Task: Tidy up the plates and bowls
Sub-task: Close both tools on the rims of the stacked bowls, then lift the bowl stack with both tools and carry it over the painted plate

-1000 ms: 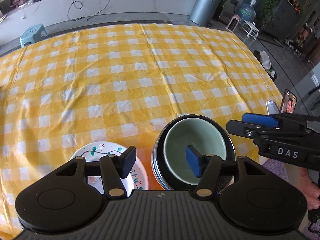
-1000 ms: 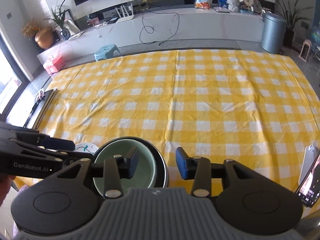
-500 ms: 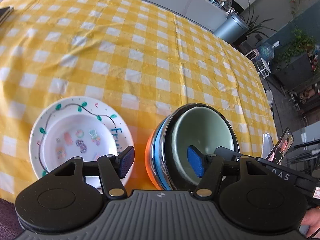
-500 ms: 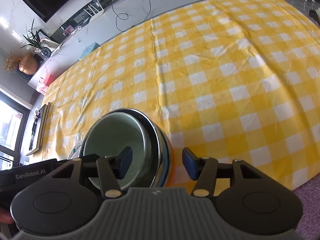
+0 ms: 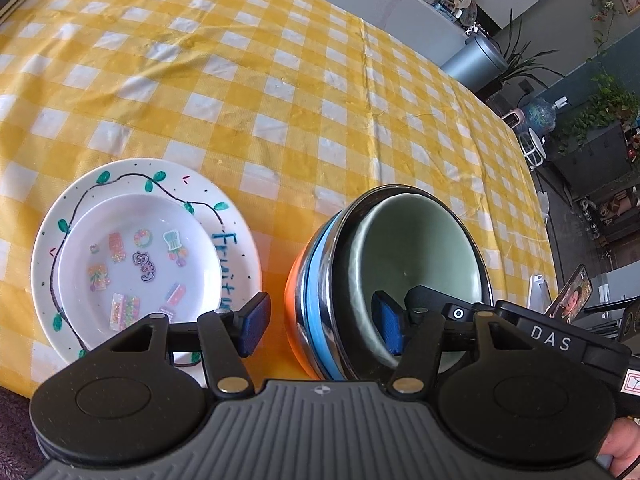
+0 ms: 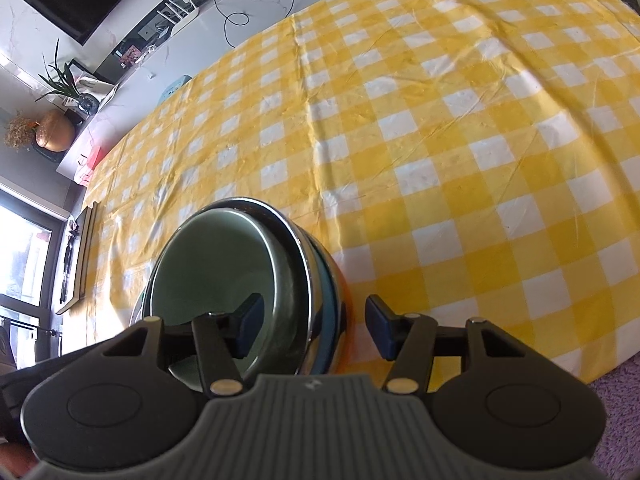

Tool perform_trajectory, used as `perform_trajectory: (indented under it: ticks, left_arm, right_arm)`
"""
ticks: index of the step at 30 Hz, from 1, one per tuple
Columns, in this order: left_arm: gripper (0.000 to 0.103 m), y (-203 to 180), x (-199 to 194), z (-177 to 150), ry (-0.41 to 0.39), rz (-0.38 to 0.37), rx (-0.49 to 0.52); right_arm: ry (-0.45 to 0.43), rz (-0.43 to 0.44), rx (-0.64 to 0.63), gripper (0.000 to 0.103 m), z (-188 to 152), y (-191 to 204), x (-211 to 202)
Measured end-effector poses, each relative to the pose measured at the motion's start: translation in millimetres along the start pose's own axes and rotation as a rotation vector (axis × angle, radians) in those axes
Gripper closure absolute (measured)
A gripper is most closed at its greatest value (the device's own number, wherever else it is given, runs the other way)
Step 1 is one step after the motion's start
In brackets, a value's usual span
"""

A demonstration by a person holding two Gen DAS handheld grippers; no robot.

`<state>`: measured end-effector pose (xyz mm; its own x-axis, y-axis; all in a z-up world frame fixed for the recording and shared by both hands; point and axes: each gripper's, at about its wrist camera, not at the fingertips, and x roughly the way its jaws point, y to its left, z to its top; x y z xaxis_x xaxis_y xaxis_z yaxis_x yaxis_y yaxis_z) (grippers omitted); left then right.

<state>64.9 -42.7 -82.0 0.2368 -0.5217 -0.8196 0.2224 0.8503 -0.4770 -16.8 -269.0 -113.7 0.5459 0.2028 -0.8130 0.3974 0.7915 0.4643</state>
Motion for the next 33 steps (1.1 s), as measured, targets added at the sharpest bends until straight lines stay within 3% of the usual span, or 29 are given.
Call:
perform_trajectory:
  ticks: [9, 12, 26, 33]
  left_arm:
    - [0.040, 1, 8, -1, 0.033, -0.022, -0.031]
    - [0.042, 2, 10, -2, 0.039, -0.030, -0.043]
    - [0.046, -6, 12, 1, 0.052, 0.007, -0.048]
    - [0.046, -5, 12, 1, 0.057, 0.005, -0.070]
  right_arm:
    - [0.025, 0.030, 0.023, 0.049, 4, -8, 9]
    - [0.038, 0.062, 0.058, 0.054, 7, -13, 11]
    - [0.057, 0.132, 0.124, 0.060, 10, -33, 16]
    - [0.055, 0.095, 0.115, 0.062, 8, -27, 12]
